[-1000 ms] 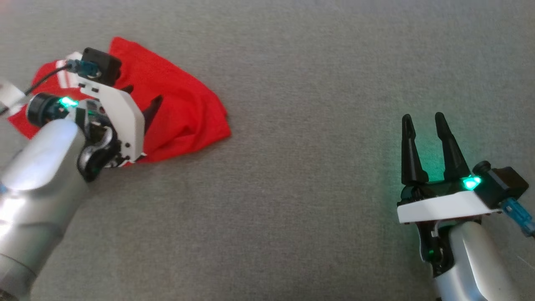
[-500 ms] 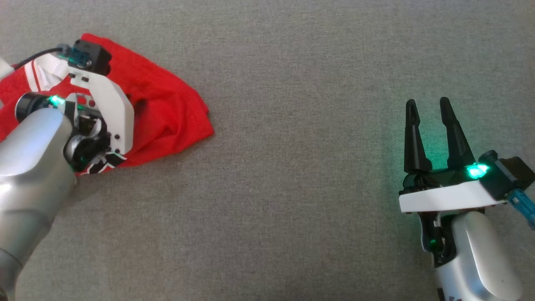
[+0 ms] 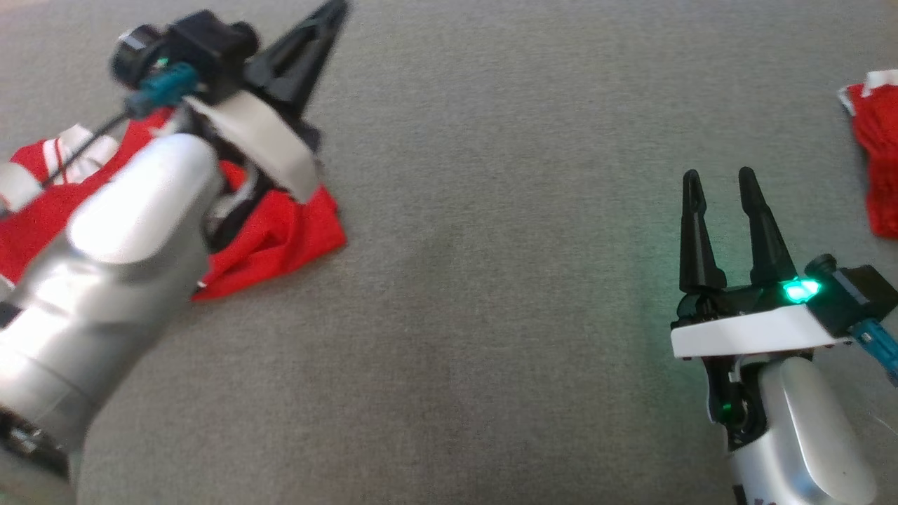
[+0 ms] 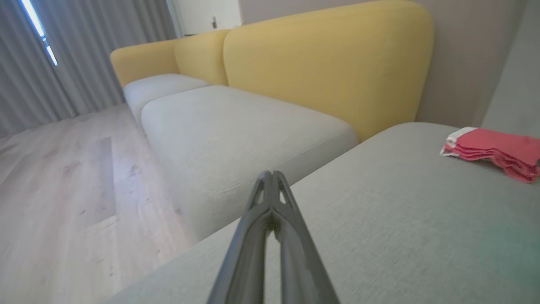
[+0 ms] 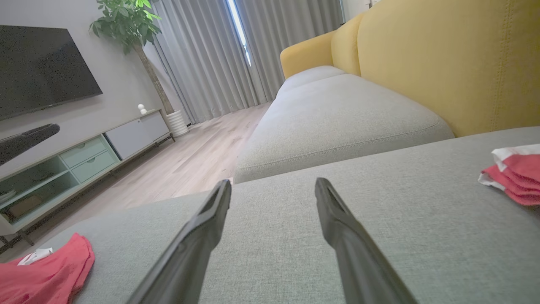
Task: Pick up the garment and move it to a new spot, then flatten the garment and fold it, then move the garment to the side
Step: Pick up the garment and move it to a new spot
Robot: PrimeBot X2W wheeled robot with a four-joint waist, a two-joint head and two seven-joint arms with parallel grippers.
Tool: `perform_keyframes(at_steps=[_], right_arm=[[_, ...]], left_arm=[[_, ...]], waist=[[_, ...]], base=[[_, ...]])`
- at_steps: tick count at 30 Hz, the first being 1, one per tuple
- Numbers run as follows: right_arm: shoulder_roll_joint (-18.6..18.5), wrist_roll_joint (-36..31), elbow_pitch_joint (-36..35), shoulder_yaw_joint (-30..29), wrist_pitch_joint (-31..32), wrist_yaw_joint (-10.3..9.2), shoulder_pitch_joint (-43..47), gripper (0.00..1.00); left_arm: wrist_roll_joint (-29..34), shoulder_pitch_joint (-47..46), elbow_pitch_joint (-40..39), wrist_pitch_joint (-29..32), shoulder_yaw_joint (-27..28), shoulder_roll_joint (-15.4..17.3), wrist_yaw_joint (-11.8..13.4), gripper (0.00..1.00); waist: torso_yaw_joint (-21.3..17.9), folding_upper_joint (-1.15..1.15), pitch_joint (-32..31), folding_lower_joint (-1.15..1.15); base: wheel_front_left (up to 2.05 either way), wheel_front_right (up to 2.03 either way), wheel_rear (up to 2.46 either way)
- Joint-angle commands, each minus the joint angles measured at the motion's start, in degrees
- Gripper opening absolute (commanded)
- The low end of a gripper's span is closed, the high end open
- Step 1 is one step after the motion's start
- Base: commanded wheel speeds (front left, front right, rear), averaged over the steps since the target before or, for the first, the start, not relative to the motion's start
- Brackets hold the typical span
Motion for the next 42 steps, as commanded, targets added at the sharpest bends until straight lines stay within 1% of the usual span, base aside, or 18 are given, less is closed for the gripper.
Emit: perform_keyframes(at_steps=[1,6,12,17,21,22,23,24,26,29,32,34,38,42], right_arm=[[-0.2,0.6,-1.6,1.4,-0.6,-0.04,0.1,1.00],[-0.2,2.0,-1.9,2.0,-0.6,-0.04,0.0,1.00],[-0.2,4.5,-2.4,3.7,-0.6,-0.04,-0.7,1.00],[-0.2,6.7,-2.5,4.7,-0.6,-0.04,-1.1,1.00],[-0.2,7.2,-2.5,4.2,-0.6,-0.04,-0.8,1.00],[-0.2,7.0,-2.5,3.7,-0.6,-0.04,-0.7,1.00],[-0.2,6.7,-2.5,3.3,-0.6,-0.04,-0.6,1.00],[-0.2,6.3,-2.6,3.0,-0.6,-0.04,-0.6,1.00],[-0.2,6.0,-2.7,2.8,-0.6,-0.04,-0.6,1.00],[-0.2,4.8,-2.9,1.9,-0.6,-0.04,-0.2,1.00],[-0.2,3.4,-2.9,1.2,-0.6,-0.04,0.3,1.00],[-0.2,2.5,-2.8,0.9,-0.6,-0.04,0.8,1.00],[-0.2,1.3,-2.5,0.2,-0.6,-0.04,2.1,1.00],[-0.2,0.4,-2.0,-0.3,-0.6,-0.04,4.0,1.00]], left_arm=[[0.5,-4.0,-1.6,-1.5,1.2,0.9,0.1,0.00],[1.5,-7.1,-3.9,-3.6,-0.4,-1.8,0.1,0.00],[3.2,-11.6,-4.3,-5.1,0.6,-4.7,0.4,0.00],[3.5,-14.7,-1.1,-4.7,0.5,-6.7,0.4,0.00],[1.9,-13.6,1.2,-3.1,-1.5,-7.6,0.2,0.00],[1.5,-13.0,1.4,-2.6,-2.4,-7.7,0.2,0.20],[1.2,-12.4,1.6,-2.4,-3.1,-7.7,0.2,0.86],[0.8,-11.8,1.7,-2.3,-3.6,-7.6,0.1,1.00],[0.3,-11.1,1.8,-2.5,-3.8,-7.4,0.1,1.00],[-0.9,-8.7,2.2,-3.8,-3.2,-6.3,0.2,1.00],[-2.1,-5.3,2.2,-5.1,-1.6,-5.1,1.6,1.00],[-2.8,-2.2,1.8,-5.6,-0.5,-3.8,3.0,1.00],[-4.5,6.1,-0.5,-6.2,2.7,-1.1,6.7,1.00],[-4.5,15.8,-5.5,-6.3,7.2,1.5,10.9,1.00]], waist=[[-1.0,0.00,-0.6,0.01],[-3.9,0.00,-0.5,0.01],[-9.1,0.00,0.9,0.01],[-12.8,0.00,1.5,0.01],[-13.2,0.00,0.9,0.01],[-12.9,0.00,0.7,0.01],[-12.4,0.00,0.4,0.01],[-11.8,0.00,0.0,0.01],[-11.2,0.00,-0.4,0.01],[-8.7,0.00,-2.0,0.01],[-5.8,0.00,-4.1,0.01],[-4.0,0.00,-5.7,0.01],[-0.3,0.00,-9.2,0.01],[3.3,0.00,-12.1,0.01]], base=[[0.00,0.00,0.00],[0.00,0.00,0.00],[0.00,0.00,0.00],[0.00,0.00,0.00],[0.00,0.00,0.00],[0.00,0.00,0.00],[0.00,0.00,0.00],[0.00,0.00,0.00],[0.00,0.00,0.00],[0.00,0.00,0.00],[0.00,0.00,0.00],[0.00,0.00,0.00],[0.00,0.00,0.00],[0.00,0.00,0.00]])
